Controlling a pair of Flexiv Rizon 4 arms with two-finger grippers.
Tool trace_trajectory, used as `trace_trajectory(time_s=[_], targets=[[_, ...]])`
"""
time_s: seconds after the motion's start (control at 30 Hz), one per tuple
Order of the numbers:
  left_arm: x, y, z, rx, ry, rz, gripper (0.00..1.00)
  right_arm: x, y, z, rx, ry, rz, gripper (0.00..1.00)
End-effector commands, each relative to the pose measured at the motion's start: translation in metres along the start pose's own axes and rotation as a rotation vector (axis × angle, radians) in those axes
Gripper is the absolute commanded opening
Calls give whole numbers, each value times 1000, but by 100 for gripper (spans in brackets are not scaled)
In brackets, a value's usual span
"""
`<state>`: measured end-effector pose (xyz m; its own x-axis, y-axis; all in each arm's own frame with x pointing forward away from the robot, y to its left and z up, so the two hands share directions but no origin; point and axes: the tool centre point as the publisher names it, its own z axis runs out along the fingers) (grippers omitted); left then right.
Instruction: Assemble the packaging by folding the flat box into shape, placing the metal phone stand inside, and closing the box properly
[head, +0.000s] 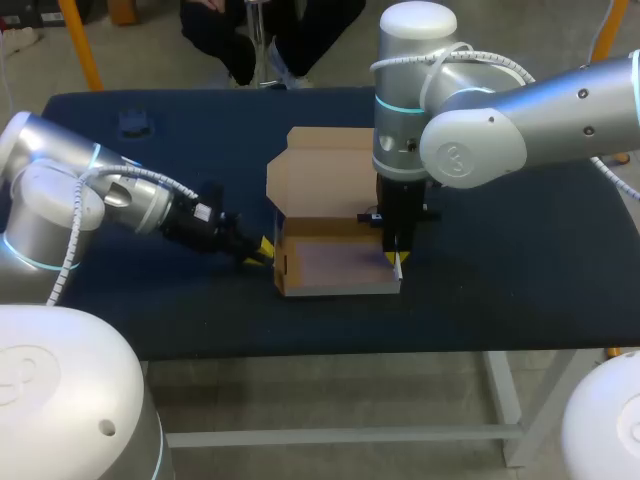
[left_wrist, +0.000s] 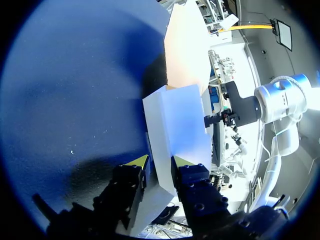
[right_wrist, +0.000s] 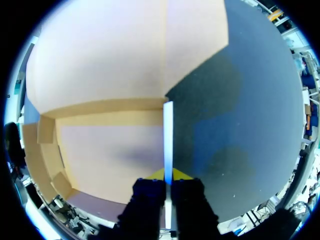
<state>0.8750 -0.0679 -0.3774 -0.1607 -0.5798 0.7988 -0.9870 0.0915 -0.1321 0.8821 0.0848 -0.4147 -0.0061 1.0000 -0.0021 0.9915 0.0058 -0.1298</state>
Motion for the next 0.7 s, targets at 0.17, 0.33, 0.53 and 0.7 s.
trace_trajectory(time_s=[0.17,0.33,0.53,0.7], targets=[[7,-3,6,4,14,-18,33,1,2,1,6,-3,-1,0],[8,-3,8,8,29,-31,33,1,2,1,6,-3,-1,0],[11,-5,8,22,57,-45,33,1,2,1,6,-3,-1,0],[13,-6,8,28,73,-52,35,1,2,1,6,-3,-1,0]])
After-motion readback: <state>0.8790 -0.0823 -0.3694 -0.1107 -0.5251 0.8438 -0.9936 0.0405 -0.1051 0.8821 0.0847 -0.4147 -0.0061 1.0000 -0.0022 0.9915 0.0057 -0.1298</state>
